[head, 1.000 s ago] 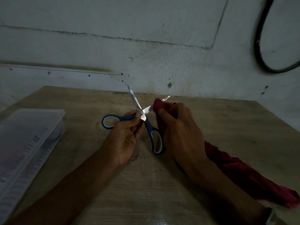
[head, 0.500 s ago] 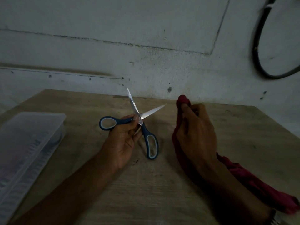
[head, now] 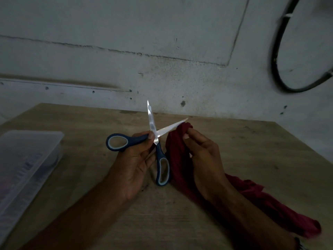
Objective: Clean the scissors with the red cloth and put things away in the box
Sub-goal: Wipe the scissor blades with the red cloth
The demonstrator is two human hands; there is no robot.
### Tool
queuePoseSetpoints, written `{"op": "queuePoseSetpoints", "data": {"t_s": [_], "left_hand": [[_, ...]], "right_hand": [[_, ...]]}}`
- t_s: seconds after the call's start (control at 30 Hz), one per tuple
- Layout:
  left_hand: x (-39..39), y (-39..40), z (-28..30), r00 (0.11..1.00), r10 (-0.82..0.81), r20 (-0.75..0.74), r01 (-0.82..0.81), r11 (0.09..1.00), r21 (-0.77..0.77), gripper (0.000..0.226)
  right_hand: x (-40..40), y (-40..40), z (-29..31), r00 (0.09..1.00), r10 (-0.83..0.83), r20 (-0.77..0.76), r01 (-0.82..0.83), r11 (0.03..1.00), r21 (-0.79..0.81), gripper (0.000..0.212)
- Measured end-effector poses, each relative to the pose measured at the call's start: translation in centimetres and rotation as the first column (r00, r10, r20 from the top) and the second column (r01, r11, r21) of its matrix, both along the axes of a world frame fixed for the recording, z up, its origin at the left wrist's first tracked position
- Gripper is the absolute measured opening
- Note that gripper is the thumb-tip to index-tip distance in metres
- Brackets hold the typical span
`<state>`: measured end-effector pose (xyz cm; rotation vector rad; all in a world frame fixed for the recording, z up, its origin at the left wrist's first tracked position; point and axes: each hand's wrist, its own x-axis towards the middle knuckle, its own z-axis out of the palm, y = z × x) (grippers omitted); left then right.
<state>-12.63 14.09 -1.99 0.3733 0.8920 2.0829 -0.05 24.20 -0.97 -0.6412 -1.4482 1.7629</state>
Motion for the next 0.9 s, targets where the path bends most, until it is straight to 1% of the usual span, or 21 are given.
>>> {"op": "queuePoseSetpoints", "data": {"t_s": [0.07,0.13,0.27,0.37,0.4,0.5,0.63,0.7,0.77,0.83,0.9], "left_hand": [[0.4,0.0,0.1,1.000,-0.008,-0.020,0.008,1.000,-0.003,0.023],[0.9,-0.1,0.2,0.997,-0.022,-0.068,0.023,1.000,0.008,0.020],[1.5,-0.1,0.1,0.988,-0.015,-0.156,0.015,1.000,0.004,0.018],[1.5,0.0,0.1,0.981,-0.007,-0.195,0.004,1.000,-0.017,0.020],[1.4,0.0,0.1,0.978,-0.011,-0.209,0.007,1.000,-0.018,0.020],[1.4,0.1,0.1,0.976,-0.021,-0.217,0.016,1.000,-0.025,0.020],[1.2,0.1,-0.1,0.980,-0.003,-0.199,-0.007,0.999,-0.049,0.024],[1.2,0.2,-0.2,0.985,-0.002,-0.174,-0.006,0.999,-0.048,0.020],[1.3,0.3,-0.2,0.988,-0.009,-0.155,0.000,0.998,-0.056,0.018],[1.2,0.3,-0.3,0.992,-0.015,-0.126,0.008,0.999,-0.050,0.017],[0.9,0.2,-0.3,0.993,-0.026,-0.116,0.022,0.999,-0.039,0.015]], "right_hand": [[0.0,-0.5,-0.2,0.999,0.029,-0.042,-0.029,0.999,0.018,0.027],[0.0,-1.1,-0.3,0.999,0.028,-0.046,-0.026,0.999,0.047,0.022],[-0.2,-1.3,-0.6,0.997,-0.044,-0.066,0.050,0.994,0.100,0.011],[0.0,-1.1,-0.2,0.994,-0.108,-0.032,0.111,0.984,0.141,0.003],[0.1,-0.9,0.1,0.992,-0.124,-0.018,0.125,0.981,0.148,0.004],[0.4,0.3,0.9,0.986,-0.164,-0.019,0.165,0.979,0.118,0.006],[1.4,2.3,1.6,0.966,-0.231,-0.113,0.238,0.969,0.057,0.004],[1.5,2.2,1.2,0.976,-0.199,-0.086,0.206,0.975,0.081,0.003],[0.9,1.3,0.3,0.991,-0.130,0.016,0.127,0.983,0.131,0.004],[0.2,0.1,-0.4,0.995,-0.064,0.078,0.052,0.988,0.146,0.006],[-0.1,-0.2,-0.3,0.993,-0.074,0.088,0.058,0.983,0.173,0.006]]}}
